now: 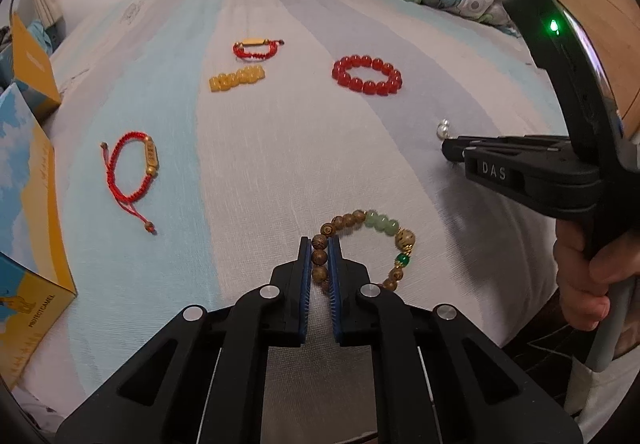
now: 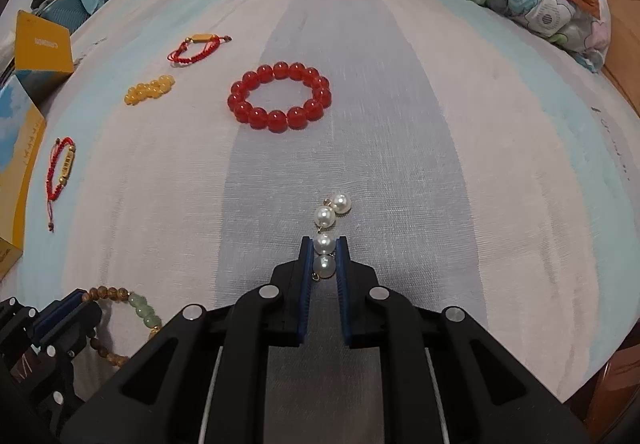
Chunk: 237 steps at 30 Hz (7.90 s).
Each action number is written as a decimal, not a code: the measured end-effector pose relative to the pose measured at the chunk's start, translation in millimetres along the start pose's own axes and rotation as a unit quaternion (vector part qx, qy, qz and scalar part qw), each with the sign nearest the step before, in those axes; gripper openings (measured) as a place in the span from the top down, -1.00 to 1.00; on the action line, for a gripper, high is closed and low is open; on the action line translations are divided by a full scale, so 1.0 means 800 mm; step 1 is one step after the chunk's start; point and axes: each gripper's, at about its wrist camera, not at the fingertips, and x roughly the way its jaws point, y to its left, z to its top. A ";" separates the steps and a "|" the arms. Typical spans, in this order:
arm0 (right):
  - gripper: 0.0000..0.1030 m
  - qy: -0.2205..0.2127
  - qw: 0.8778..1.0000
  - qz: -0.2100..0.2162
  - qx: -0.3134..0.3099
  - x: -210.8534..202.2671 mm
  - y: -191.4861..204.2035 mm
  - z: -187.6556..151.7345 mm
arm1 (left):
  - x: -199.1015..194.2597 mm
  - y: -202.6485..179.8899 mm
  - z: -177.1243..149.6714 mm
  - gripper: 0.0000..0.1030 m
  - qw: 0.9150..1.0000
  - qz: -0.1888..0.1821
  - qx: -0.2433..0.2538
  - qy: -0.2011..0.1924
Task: Organize jewelry
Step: 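Lift the wooden bracelet with the left tool while the right tool lifts the pearl earrings, then open the left tool over the box while the right tool releases the pearl earrings, then move left tool to red cord bracelet while right tool approaches red bead bracelet, then grasp red cord bracelet with left tool while right tool grasps red bead bracelet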
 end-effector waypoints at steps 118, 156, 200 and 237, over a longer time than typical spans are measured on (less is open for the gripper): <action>0.75 -0.067 0.958 0.143 -0.237 -0.139 0.497 0.020 | -0.234 0.404 -0.084 0.38 0.947 0.186 -0.254 -0.068; -0.84 -0.145 0.989 -0.001 -0.038 -0.130 0.072 0.101 | -0.133 0.115 0.085 -0.89 0.985 0.091 -0.107 -0.103; -0.88 -0.009 0.998 0.052 -0.036 0.083 0.027 0.111 | 0.068 0.156 0.068 -0.88 0.989 0.115 -0.095 -0.008; 0.75 -0.071 0.994 0.073 -0.030 0.047 0.030 0.112 | 0.037 0.151 0.073 0.82 0.992 0.088 -0.089 -0.012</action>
